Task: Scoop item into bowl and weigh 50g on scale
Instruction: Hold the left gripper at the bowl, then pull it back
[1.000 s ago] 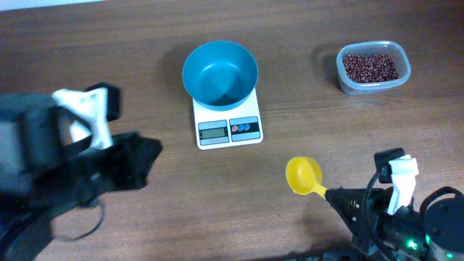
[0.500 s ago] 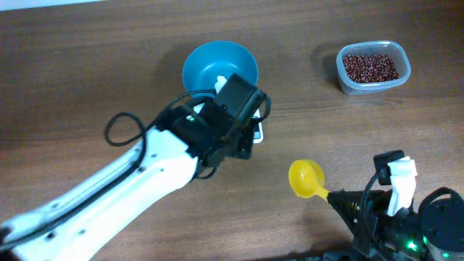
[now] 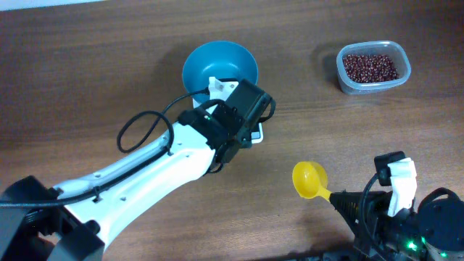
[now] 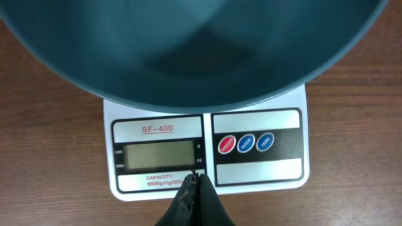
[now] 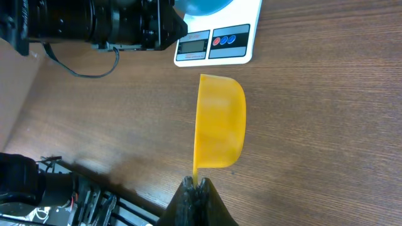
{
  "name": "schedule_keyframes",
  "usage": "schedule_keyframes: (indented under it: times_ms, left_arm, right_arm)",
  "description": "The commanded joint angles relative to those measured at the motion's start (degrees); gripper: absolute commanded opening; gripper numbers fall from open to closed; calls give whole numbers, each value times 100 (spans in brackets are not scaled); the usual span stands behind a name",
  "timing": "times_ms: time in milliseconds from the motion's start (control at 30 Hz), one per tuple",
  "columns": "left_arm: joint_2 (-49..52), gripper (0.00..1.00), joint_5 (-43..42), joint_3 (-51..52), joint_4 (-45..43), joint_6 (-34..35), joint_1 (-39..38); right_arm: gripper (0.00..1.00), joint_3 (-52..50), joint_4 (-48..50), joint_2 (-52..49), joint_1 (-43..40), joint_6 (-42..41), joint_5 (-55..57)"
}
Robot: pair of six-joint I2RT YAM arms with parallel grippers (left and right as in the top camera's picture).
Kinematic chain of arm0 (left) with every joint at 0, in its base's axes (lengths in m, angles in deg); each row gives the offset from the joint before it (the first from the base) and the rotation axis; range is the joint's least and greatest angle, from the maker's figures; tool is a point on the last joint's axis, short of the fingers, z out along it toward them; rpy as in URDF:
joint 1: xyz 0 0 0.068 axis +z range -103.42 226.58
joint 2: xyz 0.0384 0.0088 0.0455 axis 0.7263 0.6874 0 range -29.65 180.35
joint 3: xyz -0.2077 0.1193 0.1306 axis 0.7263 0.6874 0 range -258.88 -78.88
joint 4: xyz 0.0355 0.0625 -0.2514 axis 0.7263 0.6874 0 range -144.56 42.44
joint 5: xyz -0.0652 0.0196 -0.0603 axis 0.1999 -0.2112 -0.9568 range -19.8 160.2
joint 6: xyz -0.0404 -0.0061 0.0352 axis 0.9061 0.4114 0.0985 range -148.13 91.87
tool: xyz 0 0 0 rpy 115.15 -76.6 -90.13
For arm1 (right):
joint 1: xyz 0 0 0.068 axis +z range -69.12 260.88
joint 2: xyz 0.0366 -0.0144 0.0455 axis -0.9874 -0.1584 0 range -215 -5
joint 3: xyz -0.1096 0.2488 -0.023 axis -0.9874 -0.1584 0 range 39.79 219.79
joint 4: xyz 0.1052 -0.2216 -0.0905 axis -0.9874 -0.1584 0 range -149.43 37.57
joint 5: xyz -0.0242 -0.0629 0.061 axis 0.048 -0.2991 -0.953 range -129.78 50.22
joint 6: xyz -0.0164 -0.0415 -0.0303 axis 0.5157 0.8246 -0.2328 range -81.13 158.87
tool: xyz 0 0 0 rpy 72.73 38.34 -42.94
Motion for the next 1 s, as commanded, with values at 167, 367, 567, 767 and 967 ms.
schedule_keyframes:
  times_ms: [167,367,567,767,967]
  left_arm:
    - [94,0,-33,352,-468,306,-22]
    - [295,0,-35,389,-826,306,-22]
    - [496,0,-39,389,-1069,306,-24]
    - [688,0,-125,389,-1360,306,-24]
    - [942,0,-120,389,-1545,306,-22]
  right_arm:
    - [5,66,-2,33,-17,22,129]
    - [5,66,-2,33,-17,22,129]
    - [5,63,-2,33,-17,22,262]
    - [5,63,-2,33,-17,22,278]
    - [5,63,-2,33,-17,24,278]
